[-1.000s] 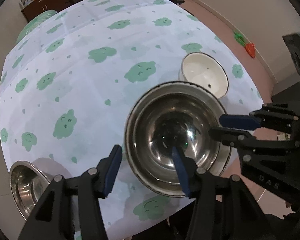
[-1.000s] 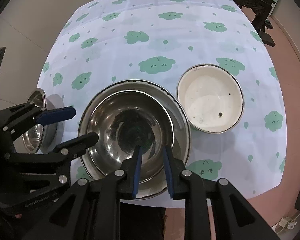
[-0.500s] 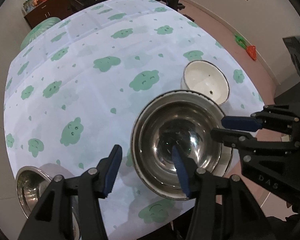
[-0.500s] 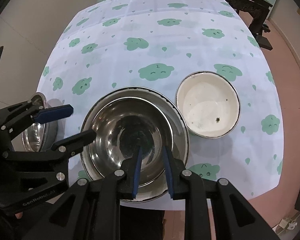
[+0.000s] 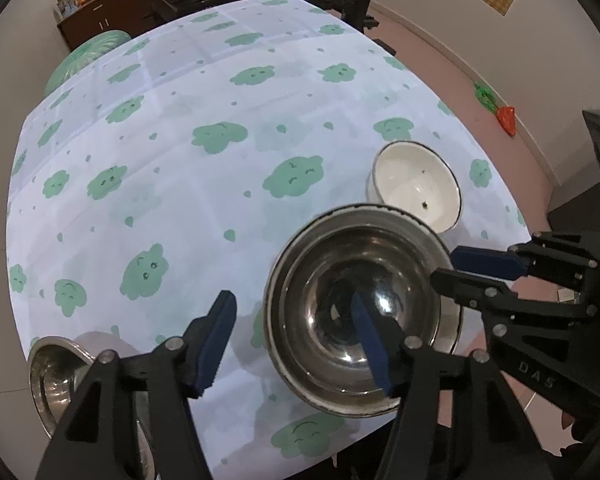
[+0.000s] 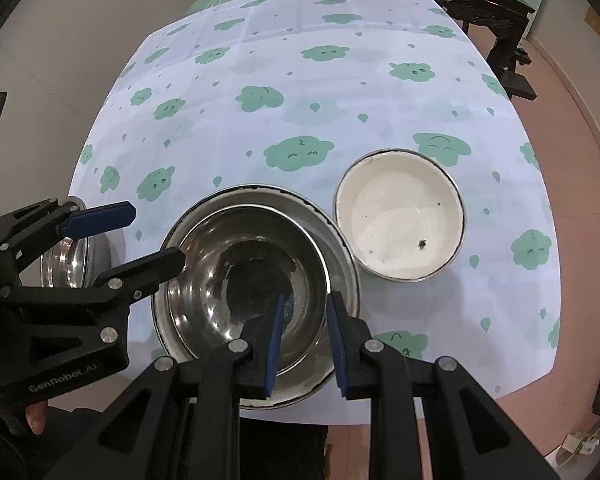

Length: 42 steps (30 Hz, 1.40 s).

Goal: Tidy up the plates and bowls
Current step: 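Lower the smaller steel bowl into the large steel bowl with both grippers, then open both grippers and move them toward the white enamel bowl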

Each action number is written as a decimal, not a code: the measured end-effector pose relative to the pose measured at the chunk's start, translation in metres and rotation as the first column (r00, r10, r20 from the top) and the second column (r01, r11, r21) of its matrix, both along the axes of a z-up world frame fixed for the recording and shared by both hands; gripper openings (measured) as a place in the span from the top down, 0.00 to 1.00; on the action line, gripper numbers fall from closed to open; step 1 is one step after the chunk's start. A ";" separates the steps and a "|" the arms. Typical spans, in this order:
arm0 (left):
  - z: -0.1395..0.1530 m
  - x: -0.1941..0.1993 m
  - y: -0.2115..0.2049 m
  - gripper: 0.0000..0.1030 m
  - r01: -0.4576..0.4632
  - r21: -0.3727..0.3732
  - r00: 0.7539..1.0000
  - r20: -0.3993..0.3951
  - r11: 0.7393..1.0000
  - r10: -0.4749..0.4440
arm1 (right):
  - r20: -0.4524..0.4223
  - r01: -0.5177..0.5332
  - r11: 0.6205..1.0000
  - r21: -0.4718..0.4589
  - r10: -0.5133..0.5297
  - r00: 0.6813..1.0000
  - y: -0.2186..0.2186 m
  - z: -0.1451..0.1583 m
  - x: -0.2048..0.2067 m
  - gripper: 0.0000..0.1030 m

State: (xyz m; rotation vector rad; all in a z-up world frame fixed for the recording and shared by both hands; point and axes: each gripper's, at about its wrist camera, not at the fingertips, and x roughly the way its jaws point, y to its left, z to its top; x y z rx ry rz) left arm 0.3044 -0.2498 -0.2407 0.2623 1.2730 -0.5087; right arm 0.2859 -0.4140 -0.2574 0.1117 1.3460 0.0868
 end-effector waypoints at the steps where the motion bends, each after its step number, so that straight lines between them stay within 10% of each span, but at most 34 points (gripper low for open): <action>1: 0.000 0.001 0.000 0.41 -0.002 -0.001 1.000 0.000 1.000 0.002 | 0.001 0.001 1.000 0.000 -0.001 1.000 -0.001 0.000 0.000 0.76; 42: 0.003 0.051 -0.040 0.27 0.002 -0.101 1.000 0.003 0.995 -0.002 | 0.076 0.164 0.986 -0.024 -0.161 0.984 -0.078 0.003 0.016 0.59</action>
